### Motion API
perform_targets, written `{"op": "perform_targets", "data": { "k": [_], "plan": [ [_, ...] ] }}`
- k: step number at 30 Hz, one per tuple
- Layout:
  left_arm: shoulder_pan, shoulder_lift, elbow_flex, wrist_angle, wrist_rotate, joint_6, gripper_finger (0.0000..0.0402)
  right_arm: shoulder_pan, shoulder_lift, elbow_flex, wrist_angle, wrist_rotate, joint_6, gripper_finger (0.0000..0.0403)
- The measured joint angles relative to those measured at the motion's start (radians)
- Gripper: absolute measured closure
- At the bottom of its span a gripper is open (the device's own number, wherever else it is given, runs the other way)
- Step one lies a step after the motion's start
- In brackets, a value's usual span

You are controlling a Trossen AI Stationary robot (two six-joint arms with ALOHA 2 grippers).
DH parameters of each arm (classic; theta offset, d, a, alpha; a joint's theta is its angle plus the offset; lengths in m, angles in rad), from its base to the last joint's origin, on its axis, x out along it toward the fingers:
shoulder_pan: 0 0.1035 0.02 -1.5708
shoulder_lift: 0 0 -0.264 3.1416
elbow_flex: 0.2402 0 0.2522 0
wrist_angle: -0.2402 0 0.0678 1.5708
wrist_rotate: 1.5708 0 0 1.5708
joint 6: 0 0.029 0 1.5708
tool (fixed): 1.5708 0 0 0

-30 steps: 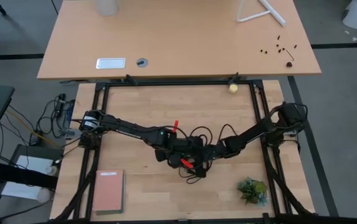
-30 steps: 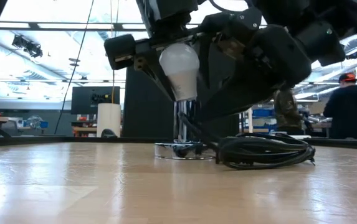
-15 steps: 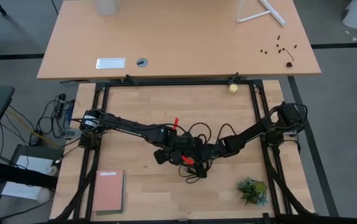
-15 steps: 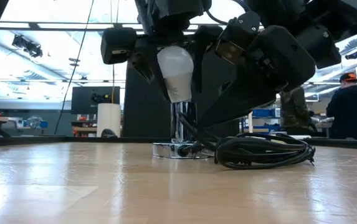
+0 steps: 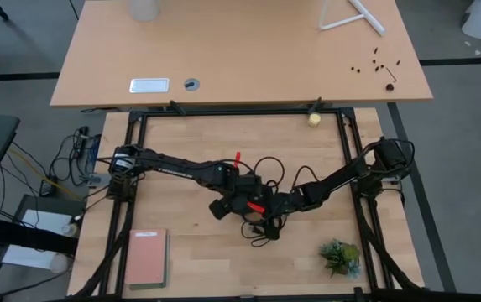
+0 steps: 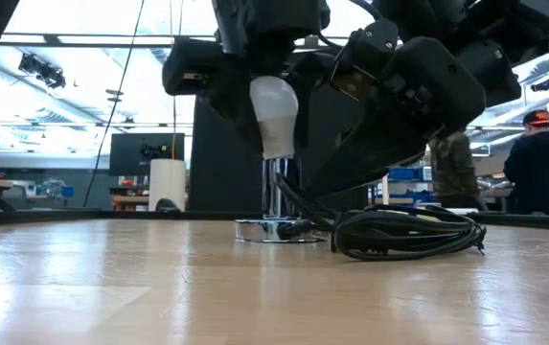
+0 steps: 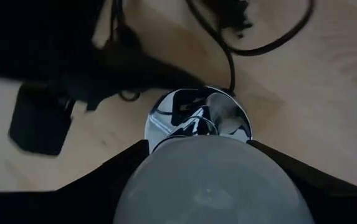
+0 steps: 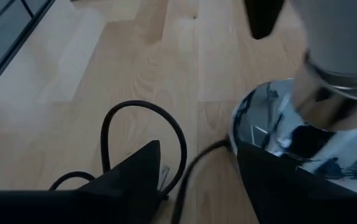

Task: Screw lightbulb
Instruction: Insert the white lightbulb into the silver lamp

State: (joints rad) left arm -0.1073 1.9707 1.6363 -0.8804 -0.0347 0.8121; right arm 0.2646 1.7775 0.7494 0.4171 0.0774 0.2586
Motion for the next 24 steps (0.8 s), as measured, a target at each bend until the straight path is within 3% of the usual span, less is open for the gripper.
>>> {"op": "perform_targets", "data": {
  "k": [14, 24],
  "plan": [
    [0.014, 0.003, 0.022, -0.012, -0.078, -0.139, 0.0053, 0.0, 0.0, 0.0, 0.0, 0.002, 0.011, 0.018],
    [0.006, -0.003, 0.023, -0.028, -0.1, -0.2, 0.0043, -0.014, -0.06, -0.002, -0.062, 0.004, 0.005, 0.018]
  ]
}}
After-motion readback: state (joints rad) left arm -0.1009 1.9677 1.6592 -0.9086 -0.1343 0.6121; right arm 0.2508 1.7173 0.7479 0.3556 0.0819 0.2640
